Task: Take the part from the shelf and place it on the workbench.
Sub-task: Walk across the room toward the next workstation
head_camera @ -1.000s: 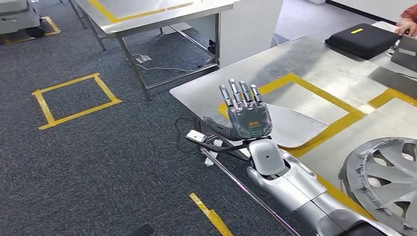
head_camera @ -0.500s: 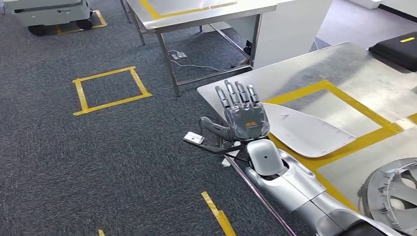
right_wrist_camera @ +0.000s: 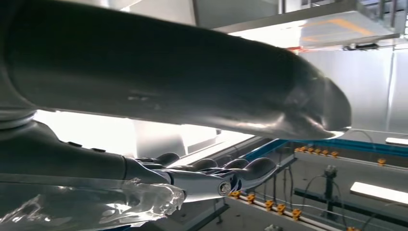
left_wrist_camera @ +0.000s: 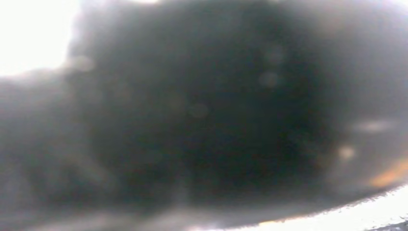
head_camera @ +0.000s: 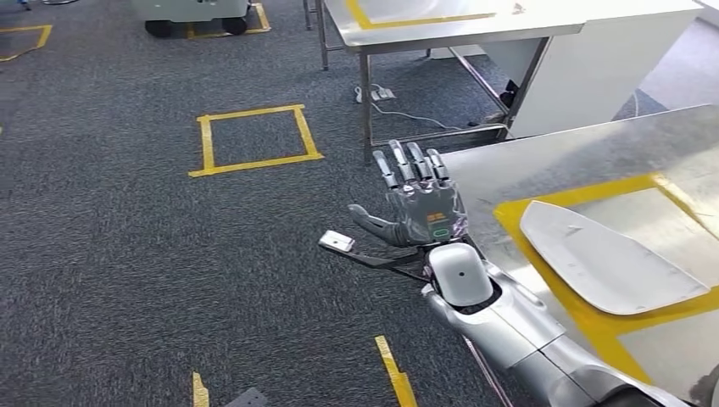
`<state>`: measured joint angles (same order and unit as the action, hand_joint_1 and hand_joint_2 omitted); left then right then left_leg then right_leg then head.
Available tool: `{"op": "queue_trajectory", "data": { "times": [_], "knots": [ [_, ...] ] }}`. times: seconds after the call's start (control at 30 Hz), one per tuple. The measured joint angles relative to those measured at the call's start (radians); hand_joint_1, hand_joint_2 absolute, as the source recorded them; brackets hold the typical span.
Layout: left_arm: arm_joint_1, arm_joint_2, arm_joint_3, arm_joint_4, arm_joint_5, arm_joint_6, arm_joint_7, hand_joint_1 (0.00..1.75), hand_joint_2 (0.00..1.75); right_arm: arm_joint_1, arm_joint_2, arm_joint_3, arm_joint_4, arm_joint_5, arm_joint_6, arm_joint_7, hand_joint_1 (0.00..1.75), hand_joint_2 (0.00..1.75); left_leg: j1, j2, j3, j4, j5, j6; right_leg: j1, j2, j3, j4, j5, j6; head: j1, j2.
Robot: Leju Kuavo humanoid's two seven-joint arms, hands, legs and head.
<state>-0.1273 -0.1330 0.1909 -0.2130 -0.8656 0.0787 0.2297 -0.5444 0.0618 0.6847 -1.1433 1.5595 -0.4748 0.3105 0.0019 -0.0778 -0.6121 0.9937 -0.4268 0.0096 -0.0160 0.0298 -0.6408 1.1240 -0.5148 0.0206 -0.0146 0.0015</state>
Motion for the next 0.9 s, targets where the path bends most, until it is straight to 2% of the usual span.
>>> {"op": "queue_trajectory", "data": {
  "times": [0.03, 0.07, 0.1, 0.17, 0.23, 0.3, 0.33, 0.37, 0.4, 0.43, 0.47, 0.53, 0.57, 0.6, 0.67, 0.7, 0.73, 0.77, 0.8, 0.83, 0.87, 0.9],
  "knots": [
    [-0.001, 0.000, 0.000, 0.000, 0.000, 0.001, 0.000, 0.00, 0.00, 0.000, 0.000, 0.000, -0.001, 0.000, 0.000, -0.001, 0.00, 0.00, 0.001, -0.011, -0.002, 0.003, 0.000, -0.005, -0.003, 0.019, 0.027, -0.057, 0.022, 0.000, 0.000, 0.000],
    [0.000, 0.000, 0.001, 0.000, 0.000, 0.002, -0.001, 0.00, 0.00, 0.001, 0.000, 0.000, -0.001, 0.000, 0.001, -0.001, 0.00, 0.00, 0.002, -0.020, -0.005, 0.004, 0.001, -0.011, -0.004, 0.034, 0.044, -0.089, 0.030, -0.001, 0.000, 0.000],
    [0.001, 0.000, 0.001, 0.000, 0.001, 0.003, -0.001, 0.00, 0.00, 0.002, 0.000, -0.001, -0.001, 0.000, 0.001, -0.002, 0.00, 0.00, 0.003, -0.029, -0.008, 0.004, 0.003, -0.017, -0.003, 0.041, 0.050, -0.098, 0.027, -0.003, 0.000, 0.000],
    [0.005, 0.000, 0.002, 0.000, 0.001, 0.004, -0.001, 0.00, 0.00, 0.003, 0.001, 0.000, -0.003, 0.000, 0.002, -0.003, 0.00, 0.00, 0.008, -0.040, -0.012, 0.003, 0.004, -0.029, -0.001, 0.026, 0.054, -0.102, 0.029, -0.012, 0.000, 0.000],
    [0.007, 0.001, 0.002, 0.000, 0.001, 0.005, -0.001, 0.00, 0.00, 0.002, 0.002, 0.000, -0.006, 0.000, 0.002, -0.003, 0.00, 0.00, 0.005, -0.003, -0.028, 0.038, -0.021, -0.038, -0.002, 0.005, 0.061, -0.108, 0.031, -0.025, -0.005, 0.000],
    [0.005, 0.000, 0.002, 0.000, 0.002, 0.006, -0.001, 0.00, 0.00, 0.002, 0.003, -0.001, -0.007, 0.000, 0.002, -0.004, 0.00, 0.00, 0.003, 0.052, -0.083, 0.156, -0.081, -0.045, 0.001, -0.020, 0.066, -0.110, 0.028, -0.036, -0.009, 0.000],
    [0.004, 0.000, 0.002, 0.000, 0.002, 0.006, -0.001, 0.00, 0.00, 0.003, 0.003, -0.001, -0.008, 0.000, 0.002, -0.004, 0.00, 0.00, 0.005, 0.063, -0.118, 0.227, -0.109, -0.047, 0.004, -0.034, 0.068, -0.110, 0.026, -0.039, -0.010, 0.000],
    [0.004, 0.000, 0.002, 0.000, 0.002, 0.006, -0.001, 0.00, 0.00, 0.004, 0.003, -0.001, -0.008, 0.000, 0.002, -0.005, 0.00, 0.00, 0.006, 0.068, -0.145, 0.281, -0.125, -0.048, 0.006, -0.046, 0.069, -0.110, 0.025, -0.041, -0.010, 0.000],
    [0.005, 0.000, 0.002, 0.000, 0.002, 0.006, -0.001, 0.00, 0.00, 0.005, 0.003, -0.001, -0.008, 0.000, 0.002, -0.005, 0.00, 0.00, 0.007, 0.069, -0.156, 0.300, -0.122, -0.048, 0.007, -0.058, 0.070, -0.110, 0.023, -0.042, -0.010, 0.000],
    [0.007, 0.000, 0.002, 0.000, 0.002, 0.006, -0.001, 0.00, 0.00, 0.005, 0.003, 0.000, -0.008, 0.000, 0.002, -0.006, 0.00, 0.00, 0.007, 0.072, -0.145, 0.277, -0.099, -0.047, 0.009, -0.068, 0.073, -0.110, 0.020, -0.042, -0.010, 0.000],
    [0.007, 0.000, 0.002, 0.000, 0.002, 0.006, -0.001, 0.00, 0.00, 0.005, 0.003, 0.000, -0.008, 0.000, 0.002, -0.006, 0.00, 0.00, 0.007, 0.078, -0.114, 0.220, -0.064, -0.043, 0.010, -0.078, 0.077, -0.110, 0.017, -0.041, -0.010, 0.000],
    [0.005, 0.001, 0.002, 0.000, 0.002, 0.006, -0.002, 0.00, 0.00, 0.004, 0.003, -0.001, -0.010, 0.000, 0.002, -0.007, 0.00, 0.00, -0.002, 0.119, -0.039, 0.080, -0.010, -0.032, 0.015, -0.097, 0.085, -0.109, 0.010, -0.037, -0.010, 0.000],
    [0.004, 0.001, 0.002, 0.000, 0.002, 0.007, -0.002, 0.00, 0.00, 0.004, 0.002, -0.001, -0.011, 0.000, 0.003, -0.007, 0.00, 0.00, -0.008, 0.136, -0.015, 0.035, 0.000, -0.026, 0.018, -0.105, 0.087, -0.109, 0.006, -0.033, -0.009, 0.000],
    [0.002, 0.001, 0.002, 0.000, 0.002, 0.007, -0.003, 0.00, 0.00, 0.003, 0.002, -0.002, -0.011, 0.000, 0.003, -0.008, 0.00, 0.00, -0.013, 0.146, -0.006, 0.014, -0.001, -0.021, 0.020, -0.113, 0.088, -0.109, 0.003, -0.029, -0.009, 0.000],
    [0.002, 0.001, 0.003, 0.000, 0.002, 0.007, -0.003, 0.00, 0.00, 0.003, 0.002, -0.002, -0.012, 0.000, 0.003, -0.009, 0.00, 0.00, -0.015, 0.132, -0.006, 0.008, -0.001, -0.012, 0.021, -0.130, 0.089, -0.110, -0.001, -0.021, -0.009, 0.000],
    [0.003, 0.002, 0.003, 0.000, 0.002, 0.007, -0.003, 0.00, 0.00, 0.003, 0.003, -0.002, -0.012, 0.000, 0.003, -0.010, 0.00, 0.00, -0.013, 0.123, -0.005, 0.003, 0.001, -0.007, 0.019, -0.124, 0.086, -0.104, -0.009, -0.016, -0.008, 0.000],
    [0.003, 0.002, 0.004, 0.000, 0.002, 0.007, -0.003, 0.00, 0.00, 0.003, 0.003, -0.003, -0.013, 0.000, 0.003, -0.011, 0.00, 0.00, -0.010, 0.115, -0.003, -0.001, 0.003, -0.001, 0.017, -0.106, 0.076, -0.082, -0.024, -0.012, -0.007, 0.000],
    [0.002, 0.002, 0.004, 0.000, 0.002, 0.008, -0.004, 0.00, 0.00, 0.003, 0.003, -0.004, -0.013, 0.000, 0.003, -0.012, 0.00, 0.00, -0.007, 0.107, 0.000, -0.005, 0.005, 0.004, 0.015, -0.082, 0.054, -0.037, -0.047, -0.008, -0.005, 0.000],
    [0.001, 0.001, 0.004, -0.001, 0.002, 0.008, -0.004, 0.00, 0.00, 0.004, 0.002, -0.006, -0.014, 0.000, 0.003, -0.015, 0.00, 0.00, -0.006, 0.100, 0.000, -0.005, 0.005, 0.007, 0.013, -0.056, 0.022, 0.026, -0.076, -0.006, -0.003, 0.000],
    [0.000, 0.000, 0.004, -0.001, 0.002, 0.008, -0.005, 0.00, 0.00, 0.006, 0.002, -0.007, -0.013, 0.000, 0.003, -0.017, 0.00, 0.00, -0.006, 0.091, 0.000, -0.005, 0.005, 0.009, 0.012, -0.041, -0.016, 0.096, -0.102, -0.004, -0.002, 0.000],
    [0.000, -0.001, 0.004, -0.001, 0.002, 0.008, -0.006, 0.00, 0.00, 0.008, 0.001, -0.008, -0.013, 0.000, 0.003, -0.019, 0.00, 0.00, -0.006, 0.083, 0.001, -0.005, 0.004, 0.010, 0.012, -0.034, -0.051, 0.154, -0.117, -0.002, -0.002, 0.000],
    [0.000, -0.002, 0.005, -0.001, 0.002, 0.008, -0.006, 0.00, 0.00, 0.010, 0.001, -0.009, -0.013, 0.000, 0.003, -0.020, 0.00, 0.00, -0.006, 0.076, 0.001, -0.005, 0.004, 0.010, 0.012, -0.032, -0.072, 0.178, -0.114, -0.001, -0.002, 0.000]
  ]
}}
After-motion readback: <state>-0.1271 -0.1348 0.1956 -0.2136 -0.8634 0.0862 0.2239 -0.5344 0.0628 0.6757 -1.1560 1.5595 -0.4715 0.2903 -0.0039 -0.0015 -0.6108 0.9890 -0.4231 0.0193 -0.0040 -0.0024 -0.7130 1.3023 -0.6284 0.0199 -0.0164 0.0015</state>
